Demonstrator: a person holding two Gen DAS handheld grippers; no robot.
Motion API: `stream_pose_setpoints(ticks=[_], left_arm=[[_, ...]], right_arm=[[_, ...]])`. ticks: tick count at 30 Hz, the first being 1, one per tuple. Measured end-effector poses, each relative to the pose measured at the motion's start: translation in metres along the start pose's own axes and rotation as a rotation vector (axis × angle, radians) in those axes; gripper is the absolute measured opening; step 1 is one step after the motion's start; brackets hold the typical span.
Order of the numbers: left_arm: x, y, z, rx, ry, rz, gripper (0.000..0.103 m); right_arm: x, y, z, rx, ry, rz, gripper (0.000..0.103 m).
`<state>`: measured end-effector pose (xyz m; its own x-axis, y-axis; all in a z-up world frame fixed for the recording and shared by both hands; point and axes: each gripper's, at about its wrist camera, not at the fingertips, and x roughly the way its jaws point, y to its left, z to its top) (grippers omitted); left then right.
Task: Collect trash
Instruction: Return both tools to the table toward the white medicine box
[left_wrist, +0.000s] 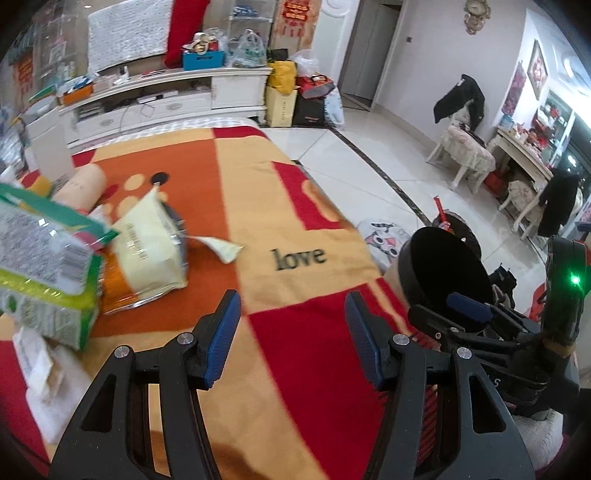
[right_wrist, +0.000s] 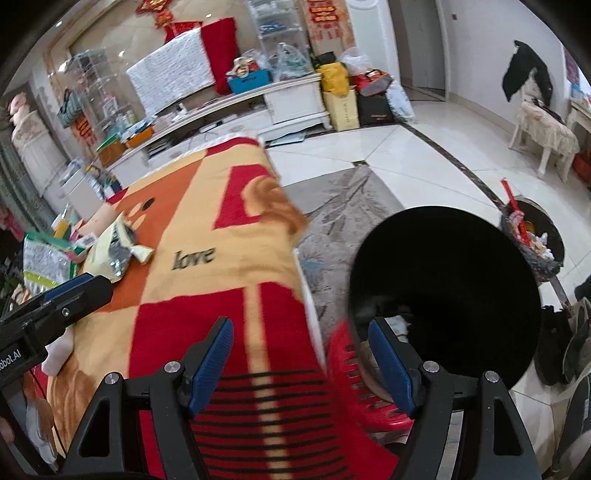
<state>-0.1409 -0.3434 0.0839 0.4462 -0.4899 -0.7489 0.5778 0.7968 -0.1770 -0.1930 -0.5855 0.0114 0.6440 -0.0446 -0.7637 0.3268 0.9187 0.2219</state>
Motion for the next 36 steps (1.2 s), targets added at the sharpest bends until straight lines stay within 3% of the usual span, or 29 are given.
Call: stream_pose_setpoints(ticks=[18, 22, 27, 32, 36], left_arm=[[-0.044, 0.079, -0.029, -0.124, -0.009, 0.086, 0.057], [-0.040, 0.103, -0.028, -0.144, -0.004, 0.145, 0.057], [-0.029, 0.133, -0.032, -0.161, 0.072, 0.205, 0.057], [-0.054, 0.172, -0.045, -0.185, 0.060, 0.275, 0.057], [-0.071, 0.219, -0.065, -0.262, 0.083, 0.349, 0.057]], right_arm=[[0.016, 0.106, -0.011, -0.173, 0.057, 0.136, 0.074], [0.020, 0.124, -0.014, -0.205, 0.072, 0.159, 0.075], [0.018, 0.141, -0.017, -0.241, 0.077, 0.181, 0.075], [0.019, 0.158, -0.016, -0.271, 0.082, 0.205, 0.075], [0.024, 0.172, -0.019, -0.297, 0.105, 0.240, 0.076]])
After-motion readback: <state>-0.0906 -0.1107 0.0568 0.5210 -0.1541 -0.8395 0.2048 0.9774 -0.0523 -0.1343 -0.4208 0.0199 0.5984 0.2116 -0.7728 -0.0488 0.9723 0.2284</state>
